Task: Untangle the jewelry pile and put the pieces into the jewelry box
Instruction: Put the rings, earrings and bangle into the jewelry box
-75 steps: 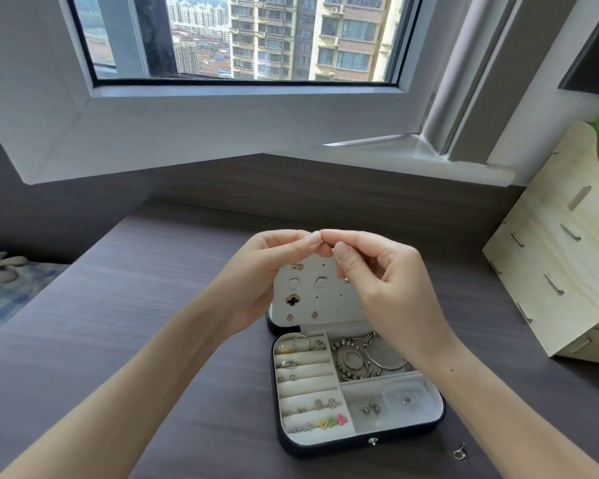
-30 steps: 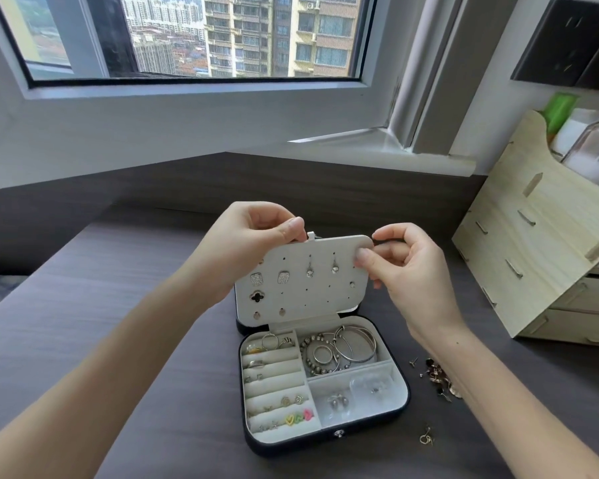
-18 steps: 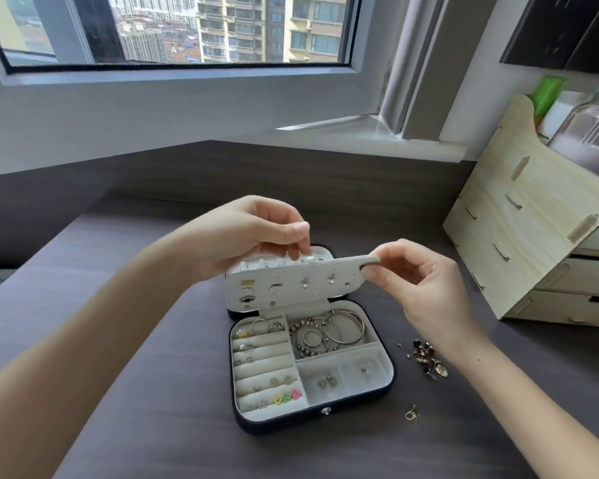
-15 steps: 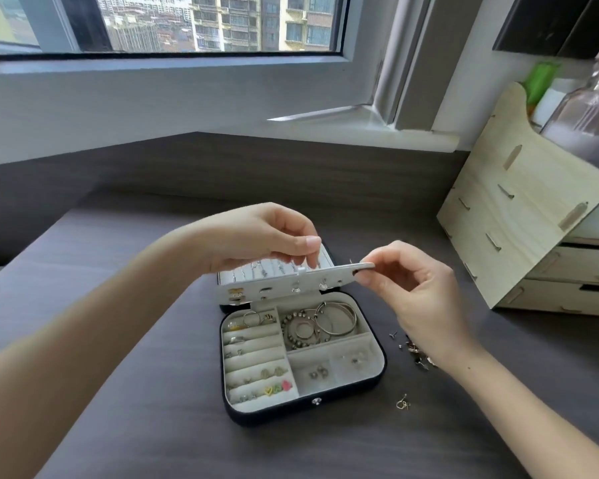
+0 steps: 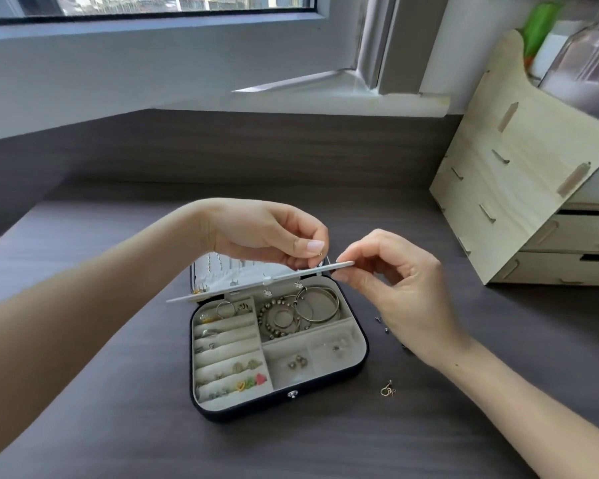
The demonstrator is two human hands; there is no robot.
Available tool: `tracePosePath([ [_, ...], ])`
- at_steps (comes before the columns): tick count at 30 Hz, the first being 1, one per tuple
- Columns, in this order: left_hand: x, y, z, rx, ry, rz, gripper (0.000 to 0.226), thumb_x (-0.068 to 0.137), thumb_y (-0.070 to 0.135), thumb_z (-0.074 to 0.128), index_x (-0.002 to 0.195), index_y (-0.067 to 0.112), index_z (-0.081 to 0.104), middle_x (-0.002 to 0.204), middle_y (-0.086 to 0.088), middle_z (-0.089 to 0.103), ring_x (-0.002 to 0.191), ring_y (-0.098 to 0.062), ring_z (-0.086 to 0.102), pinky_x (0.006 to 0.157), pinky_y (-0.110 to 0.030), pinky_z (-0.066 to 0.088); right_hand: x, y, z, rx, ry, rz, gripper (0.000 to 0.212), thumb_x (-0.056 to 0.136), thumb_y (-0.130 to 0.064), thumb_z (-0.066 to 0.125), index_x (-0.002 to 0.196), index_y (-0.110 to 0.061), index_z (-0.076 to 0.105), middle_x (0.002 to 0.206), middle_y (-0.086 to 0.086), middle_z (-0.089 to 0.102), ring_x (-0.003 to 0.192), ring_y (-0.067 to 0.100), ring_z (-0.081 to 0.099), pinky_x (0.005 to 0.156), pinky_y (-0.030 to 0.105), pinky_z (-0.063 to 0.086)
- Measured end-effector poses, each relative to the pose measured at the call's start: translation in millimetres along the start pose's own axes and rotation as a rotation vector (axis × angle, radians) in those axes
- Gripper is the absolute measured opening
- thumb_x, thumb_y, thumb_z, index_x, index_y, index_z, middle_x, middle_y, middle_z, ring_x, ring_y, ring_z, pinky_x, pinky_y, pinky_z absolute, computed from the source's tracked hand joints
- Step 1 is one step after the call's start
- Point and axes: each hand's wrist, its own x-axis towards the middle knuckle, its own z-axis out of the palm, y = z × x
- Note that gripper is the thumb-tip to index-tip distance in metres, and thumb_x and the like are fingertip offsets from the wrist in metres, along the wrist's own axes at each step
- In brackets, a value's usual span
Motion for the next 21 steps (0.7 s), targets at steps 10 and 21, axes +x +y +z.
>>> tracePosePath([
  [10, 4.0, 3.1, -1.6, -0.021, -0.011, -0.004, 0.015, 0.088, 0.015, 0.049, 0.082, 0.003, 0.055, 0.074, 0.002, 0.060, 0.070, -0.009, 0.053, 0.071, -0.019, 0.046, 2.6, 0.8, 0.1, 0.009, -0.014, 0.008, 0.008, 0.078, -0.009, 0.072, 0.082, -0.013, 0.068, 0.077, -0.006, 0.063, 0.071, 0.014, 0.058, 0.067, 0.022, 0.047],
  [21, 1.1, 7.2, -0.7, -0.016, 0.019, 0.007, 0.016, 0.090, 0.014, 0.050, 0.081, 0.006, 0.061, 0.077, -0.003, 0.058, 0.073, -0.015, 0.051, 0.072, -0.022, 0.046, 3.8, -3.3, 0.6, -0.012, -0.005, 0.028, 0.009, 0.079, -0.008, 0.073, 0.082, -0.015, 0.068, 0.074, -0.011, 0.062, 0.070, 0.007, 0.056, 0.066, 0.013, 0.042],
])
